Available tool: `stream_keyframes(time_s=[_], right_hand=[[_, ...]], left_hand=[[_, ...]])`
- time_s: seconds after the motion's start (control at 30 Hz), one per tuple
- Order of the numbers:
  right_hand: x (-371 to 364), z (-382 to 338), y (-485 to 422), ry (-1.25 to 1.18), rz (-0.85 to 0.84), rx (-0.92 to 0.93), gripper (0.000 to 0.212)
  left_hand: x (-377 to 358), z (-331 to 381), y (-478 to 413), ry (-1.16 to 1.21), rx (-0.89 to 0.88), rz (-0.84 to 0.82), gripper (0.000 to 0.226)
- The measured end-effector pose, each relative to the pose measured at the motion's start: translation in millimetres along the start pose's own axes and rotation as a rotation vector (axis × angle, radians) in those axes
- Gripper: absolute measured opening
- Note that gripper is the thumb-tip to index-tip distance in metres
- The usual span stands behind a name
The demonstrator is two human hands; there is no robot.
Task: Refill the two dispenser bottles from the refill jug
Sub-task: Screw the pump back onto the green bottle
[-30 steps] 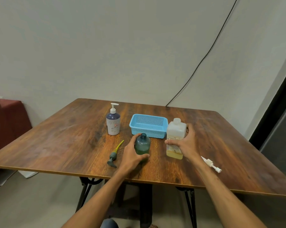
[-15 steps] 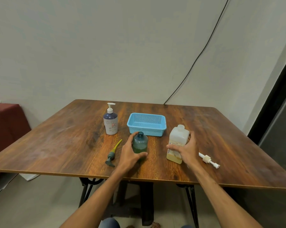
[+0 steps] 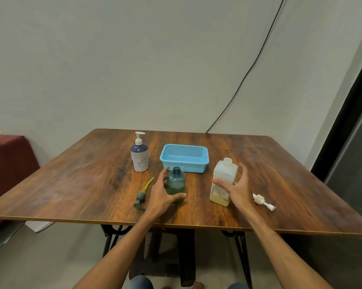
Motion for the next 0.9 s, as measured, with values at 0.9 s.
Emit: stream_keyframes(time_s=[0.9], right_hand=[[-136.8, -23.0, 67.2, 0.155, -0.154, 0.059, 0.094]], left_hand=[[107.9, -62.2, 7.3, -0.645, -0.232, -0.445, 0.060]])
Point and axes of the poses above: each hand's wrist, its own y-axis away from the middle knuckle, its own x-axis out of the back of the hand, z = x × y, the point moved 3 cm from there along -y, towards the middle knuckle, and after that the axes turned 5 degrees about -x, right-handed, at the moved point
